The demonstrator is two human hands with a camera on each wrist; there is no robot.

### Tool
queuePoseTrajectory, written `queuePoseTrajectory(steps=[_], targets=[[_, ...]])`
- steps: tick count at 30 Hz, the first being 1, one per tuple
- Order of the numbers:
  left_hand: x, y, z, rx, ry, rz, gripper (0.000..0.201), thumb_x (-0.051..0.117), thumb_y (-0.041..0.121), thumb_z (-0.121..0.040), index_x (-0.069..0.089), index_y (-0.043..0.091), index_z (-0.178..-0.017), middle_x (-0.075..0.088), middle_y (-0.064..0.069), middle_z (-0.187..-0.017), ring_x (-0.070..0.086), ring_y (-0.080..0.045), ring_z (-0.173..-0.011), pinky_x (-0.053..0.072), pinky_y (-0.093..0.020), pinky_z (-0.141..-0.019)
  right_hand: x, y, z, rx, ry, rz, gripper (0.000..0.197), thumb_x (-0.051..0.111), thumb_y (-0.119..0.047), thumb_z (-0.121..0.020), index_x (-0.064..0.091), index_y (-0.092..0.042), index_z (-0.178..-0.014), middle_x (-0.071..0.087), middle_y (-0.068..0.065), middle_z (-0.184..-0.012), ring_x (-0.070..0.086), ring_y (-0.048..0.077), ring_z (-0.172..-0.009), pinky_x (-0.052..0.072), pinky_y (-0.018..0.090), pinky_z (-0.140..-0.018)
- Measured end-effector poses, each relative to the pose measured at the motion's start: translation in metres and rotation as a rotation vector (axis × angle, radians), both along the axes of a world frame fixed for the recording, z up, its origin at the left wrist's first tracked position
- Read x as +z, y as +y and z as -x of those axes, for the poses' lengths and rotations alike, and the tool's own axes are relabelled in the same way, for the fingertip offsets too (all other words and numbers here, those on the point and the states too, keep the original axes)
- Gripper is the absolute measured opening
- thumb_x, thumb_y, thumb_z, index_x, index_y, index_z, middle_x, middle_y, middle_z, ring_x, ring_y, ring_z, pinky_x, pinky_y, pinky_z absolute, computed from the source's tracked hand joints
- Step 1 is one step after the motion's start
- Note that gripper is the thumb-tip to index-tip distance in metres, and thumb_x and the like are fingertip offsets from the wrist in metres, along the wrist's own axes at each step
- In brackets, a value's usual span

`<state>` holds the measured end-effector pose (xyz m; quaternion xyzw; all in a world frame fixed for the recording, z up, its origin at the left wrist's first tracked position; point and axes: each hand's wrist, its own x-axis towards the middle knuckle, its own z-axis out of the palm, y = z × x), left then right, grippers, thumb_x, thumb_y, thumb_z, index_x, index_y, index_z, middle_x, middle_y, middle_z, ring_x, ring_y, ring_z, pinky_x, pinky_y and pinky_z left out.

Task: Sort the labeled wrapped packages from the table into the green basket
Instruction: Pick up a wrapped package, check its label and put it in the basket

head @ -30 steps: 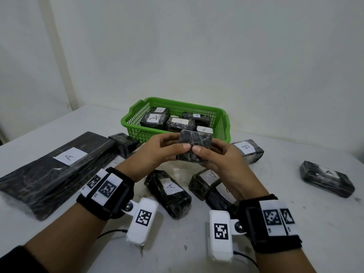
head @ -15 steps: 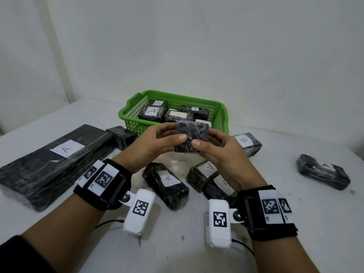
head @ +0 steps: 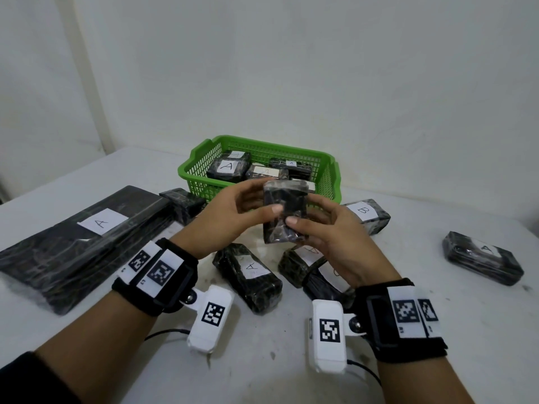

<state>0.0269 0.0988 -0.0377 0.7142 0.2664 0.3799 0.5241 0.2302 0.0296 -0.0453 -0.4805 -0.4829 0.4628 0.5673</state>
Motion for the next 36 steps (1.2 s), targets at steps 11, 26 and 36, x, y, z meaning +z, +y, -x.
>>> queuePoseTrajectory(steps=[11, 26, 36], targets=[[-0.005, 0.002, 0.003, -0.074, 0.014, -0.128, 0.082, 0.093, 0.014, -0.072, 0.051, 0.019, -0.143, 0.059, 0.005, -0.144, 0.053, -0.015, -0.139, 0.043, -0.048, -0.117, 0.006, -0.003, 0.006, 0.002, 0.085, 0.041, 0.059, 0.082, -0.035, -0.074, 0.070, -0.004, -0.122, 0.078, 0.014, -0.117, 0.075, 0.029, -0.110, 0.059, 0.045, -0.099], [-0.005, 0.009, 0.007, -0.073, -0.117, 0.045, 0.096, 0.093, 0.047, -0.066, 0.051, 0.015, -0.147, 0.064, -0.004, -0.141, 0.061, -0.020, -0.132, 0.049, -0.040, -0.110, 0.003, -0.004, 0.004, 0.020, -0.032, -0.096, 0.067, 0.095, -0.014, -0.064, 0.066, -0.029, -0.123, 0.077, -0.007, -0.123, 0.071, 0.012, -0.120, 0.054, 0.038, -0.106], [-0.009, 0.011, -0.001, 0.129, -0.204, -0.039, 0.093, 0.094, 0.033, -0.054, 0.052, 0.016, -0.135, 0.067, 0.001, -0.131, 0.065, -0.010, -0.124, 0.057, -0.027, -0.096, 0.008, -0.006, 0.011, -0.001, 0.147, 0.014, 0.077, 0.093, -0.035, -0.074, 0.059, -0.011, -0.138, 0.072, 0.016, -0.130, 0.076, 0.032, -0.109, 0.061, 0.042, -0.095]])
